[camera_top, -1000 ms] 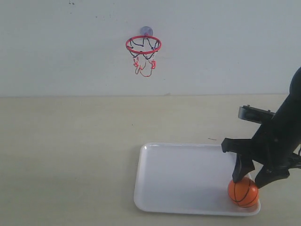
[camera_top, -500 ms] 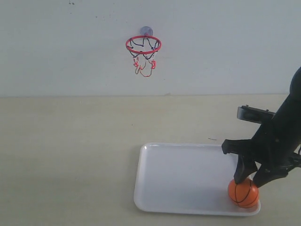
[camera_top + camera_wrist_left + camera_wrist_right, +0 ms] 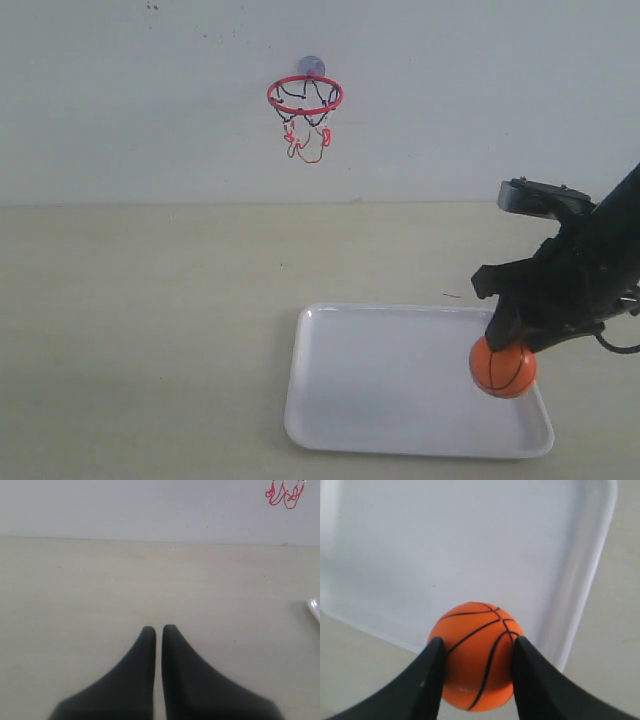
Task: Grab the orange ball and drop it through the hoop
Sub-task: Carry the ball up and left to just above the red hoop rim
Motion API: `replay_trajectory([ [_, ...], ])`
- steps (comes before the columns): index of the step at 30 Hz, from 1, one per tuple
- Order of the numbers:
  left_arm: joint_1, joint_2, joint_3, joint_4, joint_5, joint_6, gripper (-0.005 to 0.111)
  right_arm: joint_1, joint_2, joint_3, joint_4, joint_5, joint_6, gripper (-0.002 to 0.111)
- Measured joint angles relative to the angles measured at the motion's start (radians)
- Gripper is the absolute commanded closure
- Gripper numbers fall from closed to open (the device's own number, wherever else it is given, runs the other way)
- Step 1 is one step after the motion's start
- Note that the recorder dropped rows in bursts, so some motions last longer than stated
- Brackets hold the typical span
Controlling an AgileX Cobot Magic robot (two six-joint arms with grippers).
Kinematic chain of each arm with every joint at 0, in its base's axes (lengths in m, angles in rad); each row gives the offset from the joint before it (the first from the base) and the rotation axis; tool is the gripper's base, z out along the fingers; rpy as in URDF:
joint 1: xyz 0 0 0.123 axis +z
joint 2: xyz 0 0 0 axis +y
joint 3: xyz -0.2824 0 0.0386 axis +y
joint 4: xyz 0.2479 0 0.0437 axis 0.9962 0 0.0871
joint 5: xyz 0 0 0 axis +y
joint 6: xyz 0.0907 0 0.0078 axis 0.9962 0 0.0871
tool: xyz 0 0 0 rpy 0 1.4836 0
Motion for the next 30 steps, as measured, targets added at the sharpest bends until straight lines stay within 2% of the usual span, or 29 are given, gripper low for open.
replay_trajectory([
  [5,0.000,0.000,0.000,0.000,0.000,0.000,0.103,0.000,-0.001,0.000,0.175,-0.038,-0.191,0.108],
  [10,0.000,0.000,0.000,0.000,0.000,0.000,0.103,0.000,-0.001,0.000,0.450,-0.114,-0.461,0.108],
  [19,0.000,0.000,0.000,0.000,0.000,0.000,0.103,0.000,-0.001,-0.004,1.167,-0.232,-1.147,0.108],
  [23,0.000,0.000,0.000,0.000,0.000,0.000,0.103,0.000,0.002,-0.051,1.230,-0.282,-1.298,0.108],
  [30,0.000,0.000,0.000,0.000,0.000,0.000,0.103,0.000,0.100,-0.284,1.255,-0.291,-1.351,0.108],
])
